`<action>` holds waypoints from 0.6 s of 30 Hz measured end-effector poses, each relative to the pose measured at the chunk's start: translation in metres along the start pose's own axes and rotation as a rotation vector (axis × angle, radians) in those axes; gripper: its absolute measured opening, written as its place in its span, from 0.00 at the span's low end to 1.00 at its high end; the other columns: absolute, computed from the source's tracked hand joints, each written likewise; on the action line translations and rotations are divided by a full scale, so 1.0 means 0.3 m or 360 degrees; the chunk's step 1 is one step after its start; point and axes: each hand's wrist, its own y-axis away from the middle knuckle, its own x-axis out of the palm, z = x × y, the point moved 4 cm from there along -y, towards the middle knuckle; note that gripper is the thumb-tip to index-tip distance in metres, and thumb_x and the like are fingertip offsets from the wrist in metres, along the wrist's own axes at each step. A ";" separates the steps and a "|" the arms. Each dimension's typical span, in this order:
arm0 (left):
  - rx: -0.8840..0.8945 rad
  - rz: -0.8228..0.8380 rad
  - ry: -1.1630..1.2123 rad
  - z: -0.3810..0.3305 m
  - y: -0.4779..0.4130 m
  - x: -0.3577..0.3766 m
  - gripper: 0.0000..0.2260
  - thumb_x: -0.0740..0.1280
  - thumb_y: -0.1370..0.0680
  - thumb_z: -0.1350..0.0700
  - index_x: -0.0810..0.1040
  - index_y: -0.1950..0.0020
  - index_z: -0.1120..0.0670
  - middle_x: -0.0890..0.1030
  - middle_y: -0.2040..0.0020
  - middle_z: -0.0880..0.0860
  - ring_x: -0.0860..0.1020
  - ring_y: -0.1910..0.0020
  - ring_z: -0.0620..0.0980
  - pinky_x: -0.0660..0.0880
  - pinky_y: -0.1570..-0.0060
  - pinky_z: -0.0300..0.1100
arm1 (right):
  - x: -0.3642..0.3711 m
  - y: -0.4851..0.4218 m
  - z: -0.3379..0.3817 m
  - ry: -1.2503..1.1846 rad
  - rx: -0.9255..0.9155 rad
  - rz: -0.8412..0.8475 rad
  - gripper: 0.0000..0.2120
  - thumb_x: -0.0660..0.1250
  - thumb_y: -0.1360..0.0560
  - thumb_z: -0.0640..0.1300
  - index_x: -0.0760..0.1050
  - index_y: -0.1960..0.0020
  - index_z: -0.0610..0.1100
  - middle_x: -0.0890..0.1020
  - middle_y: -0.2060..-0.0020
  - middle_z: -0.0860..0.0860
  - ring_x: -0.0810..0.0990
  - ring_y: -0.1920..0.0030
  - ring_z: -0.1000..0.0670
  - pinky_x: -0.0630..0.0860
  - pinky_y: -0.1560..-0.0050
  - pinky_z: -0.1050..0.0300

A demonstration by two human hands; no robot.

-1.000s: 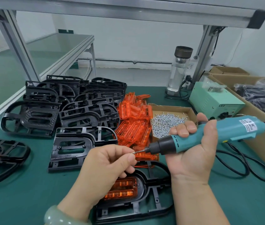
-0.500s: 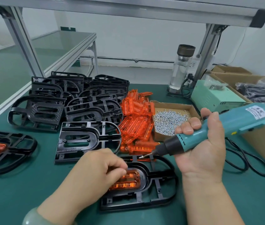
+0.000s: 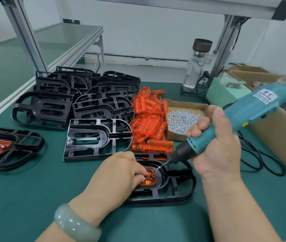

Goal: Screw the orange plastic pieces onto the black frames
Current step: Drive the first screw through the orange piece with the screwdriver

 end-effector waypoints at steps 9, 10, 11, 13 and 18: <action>-0.0039 -0.0029 0.0069 0.007 0.001 0.006 0.05 0.70 0.26 0.51 0.84 0.52 0.44 0.74 0.60 0.43 0.71 0.58 0.40 0.69 0.54 0.35 | 0.027 -0.008 -0.019 0.0111 0.0031 0.0059 0.07 0.66 0.27 0.45 0.70 0.54 0.43 0.71 0.74 0.51 0.70 0.76 0.53 0.71 0.70 0.60; -0.0043 -0.0030 0.0070 0.007 0.002 0.006 0.05 0.70 0.26 0.51 0.84 0.53 0.44 0.73 0.60 0.43 0.71 0.58 0.40 0.68 0.54 0.35 | 0.026 -0.008 -0.020 0.0118 0.0030 0.0063 0.07 0.66 0.27 0.45 0.70 0.54 0.43 0.71 0.74 0.51 0.70 0.76 0.52 0.71 0.71 0.60; -0.0052 -0.0029 0.0075 0.007 0.001 0.007 0.05 0.70 0.26 0.51 0.84 0.52 0.44 0.73 0.60 0.42 0.71 0.58 0.40 0.69 0.54 0.35 | 0.026 -0.009 -0.021 0.0125 0.0030 0.0068 0.06 0.66 0.27 0.45 0.70 0.54 0.43 0.71 0.74 0.51 0.70 0.76 0.52 0.71 0.71 0.60; -0.0078 -0.0028 0.0093 0.009 0.000 0.006 0.05 0.70 0.26 0.51 0.84 0.52 0.44 0.74 0.59 0.43 0.72 0.57 0.40 0.70 0.53 0.37 | 0.025 -0.007 -0.025 0.0149 0.0032 0.0080 0.06 0.66 0.27 0.45 0.70 0.55 0.44 0.71 0.74 0.51 0.70 0.76 0.52 0.70 0.72 0.60; -0.0106 -0.0021 0.0082 0.007 0.009 0.011 0.05 0.69 0.26 0.50 0.84 0.53 0.43 0.73 0.59 0.43 0.72 0.57 0.40 0.70 0.54 0.36 | 0.027 -0.003 -0.034 0.0148 0.0047 0.0105 0.05 0.65 0.27 0.44 0.70 0.55 0.44 0.71 0.75 0.51 0.70 0.76 0.53 0.70 0.72 0.61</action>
